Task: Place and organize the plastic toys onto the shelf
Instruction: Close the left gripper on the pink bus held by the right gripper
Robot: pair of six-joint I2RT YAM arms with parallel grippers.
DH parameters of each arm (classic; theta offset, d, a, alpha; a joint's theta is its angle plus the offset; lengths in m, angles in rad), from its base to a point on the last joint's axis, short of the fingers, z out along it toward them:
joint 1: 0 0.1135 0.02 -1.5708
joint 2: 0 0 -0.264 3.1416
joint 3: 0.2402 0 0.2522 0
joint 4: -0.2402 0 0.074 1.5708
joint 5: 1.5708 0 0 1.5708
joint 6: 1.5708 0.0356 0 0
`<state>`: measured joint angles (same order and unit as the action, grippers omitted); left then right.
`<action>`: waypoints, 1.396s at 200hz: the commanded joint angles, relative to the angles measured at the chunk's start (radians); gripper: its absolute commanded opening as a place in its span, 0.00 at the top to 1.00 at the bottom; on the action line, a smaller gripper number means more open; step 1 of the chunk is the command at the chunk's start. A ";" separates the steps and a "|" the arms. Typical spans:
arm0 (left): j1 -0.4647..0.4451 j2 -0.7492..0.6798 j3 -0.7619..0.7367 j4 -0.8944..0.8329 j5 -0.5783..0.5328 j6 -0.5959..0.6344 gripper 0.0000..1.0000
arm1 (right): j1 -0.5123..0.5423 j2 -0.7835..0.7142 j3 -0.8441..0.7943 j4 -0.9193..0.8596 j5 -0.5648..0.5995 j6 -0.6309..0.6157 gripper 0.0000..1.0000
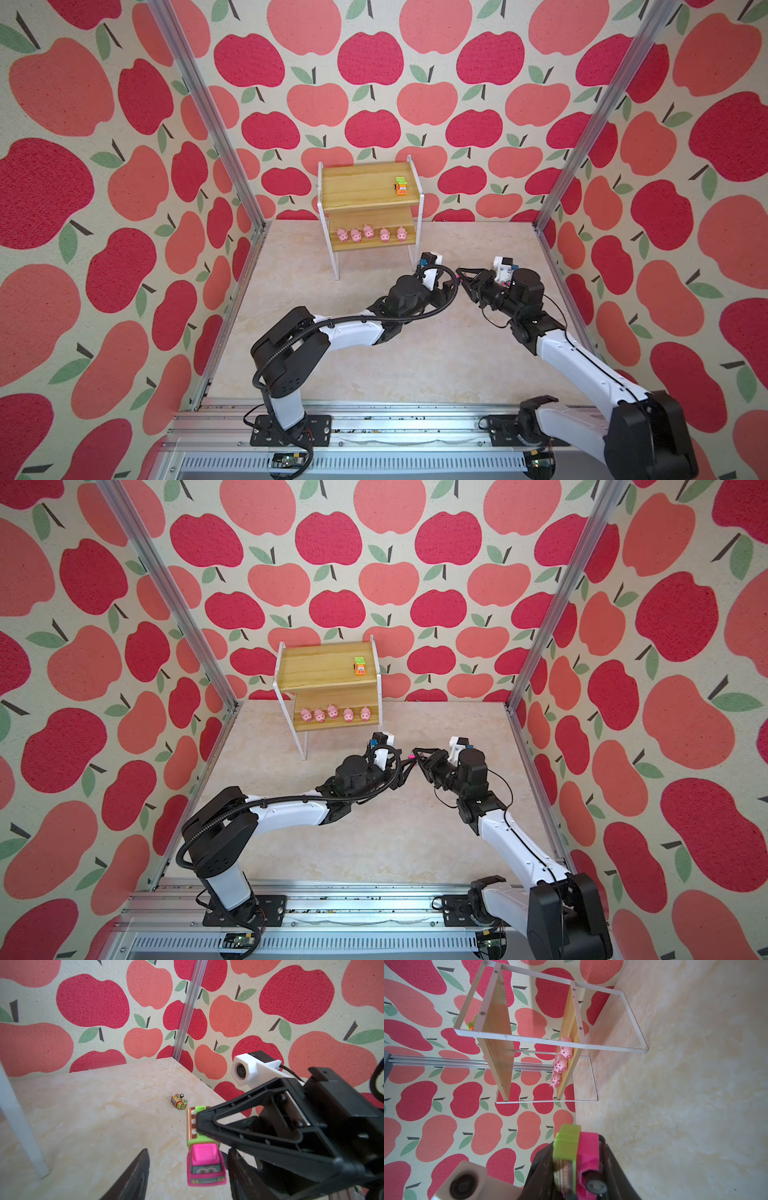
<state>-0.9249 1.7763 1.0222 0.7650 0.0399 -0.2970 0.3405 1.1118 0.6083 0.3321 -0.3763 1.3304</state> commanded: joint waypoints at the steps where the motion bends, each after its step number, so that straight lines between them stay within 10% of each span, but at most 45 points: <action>1: 0.001 0.034 0.050 0.040 0.056 -0.006 0.42 | 0.011 -0.026 -0.013 -0.021 -0.009 0.004 0.70; 150: -0.009 0.056 0.070 0.100 0.055 -0.050 0.72 | 0.015 -0.039 -0.010 -0.073 0.021 -0.038 0.66; 279: -0.004 -0.174 0.007 -0.112 -0.094 0.002 0.73 | 0.025 -0.045 0.067 -0.138 0.015 -0.211 0.23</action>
<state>-0.9344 1.6909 1.0382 0.6655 0.0246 -0.3222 0.3687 1.0756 0.6392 0.2733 -0.3817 1.2060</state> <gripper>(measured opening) 0.312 0.746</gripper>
